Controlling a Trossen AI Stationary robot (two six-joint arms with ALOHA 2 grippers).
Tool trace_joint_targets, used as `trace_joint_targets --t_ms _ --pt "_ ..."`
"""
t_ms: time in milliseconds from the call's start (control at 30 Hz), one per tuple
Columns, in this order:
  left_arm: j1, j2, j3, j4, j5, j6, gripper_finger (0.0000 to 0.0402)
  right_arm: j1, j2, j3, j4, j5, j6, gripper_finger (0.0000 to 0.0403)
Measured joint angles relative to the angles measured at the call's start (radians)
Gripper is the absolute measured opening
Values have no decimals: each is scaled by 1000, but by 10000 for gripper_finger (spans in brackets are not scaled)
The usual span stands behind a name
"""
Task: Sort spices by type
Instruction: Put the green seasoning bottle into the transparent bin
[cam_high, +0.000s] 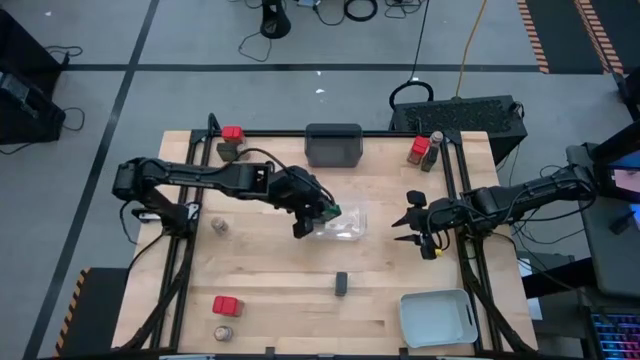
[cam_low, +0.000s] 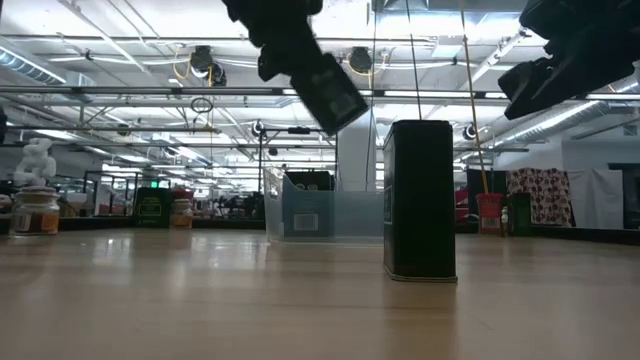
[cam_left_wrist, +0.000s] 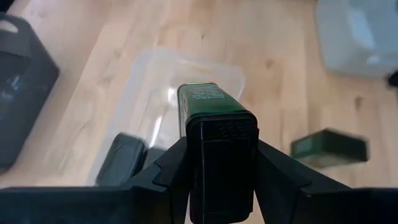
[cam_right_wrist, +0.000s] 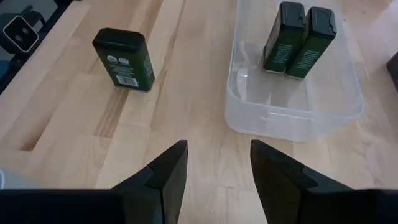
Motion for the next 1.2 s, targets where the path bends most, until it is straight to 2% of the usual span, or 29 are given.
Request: trace_joint_targets --t_ms 367,633,1200 --pt "5 52 35 -93 34 147 144 0 0 0 54 13 1 157" --pt "5 106 36 -136 50 232 144 0 1 0 96 130 2 157" --pt "9 196 34 -177 51 310 144 0 0 0 128 133 2 157"
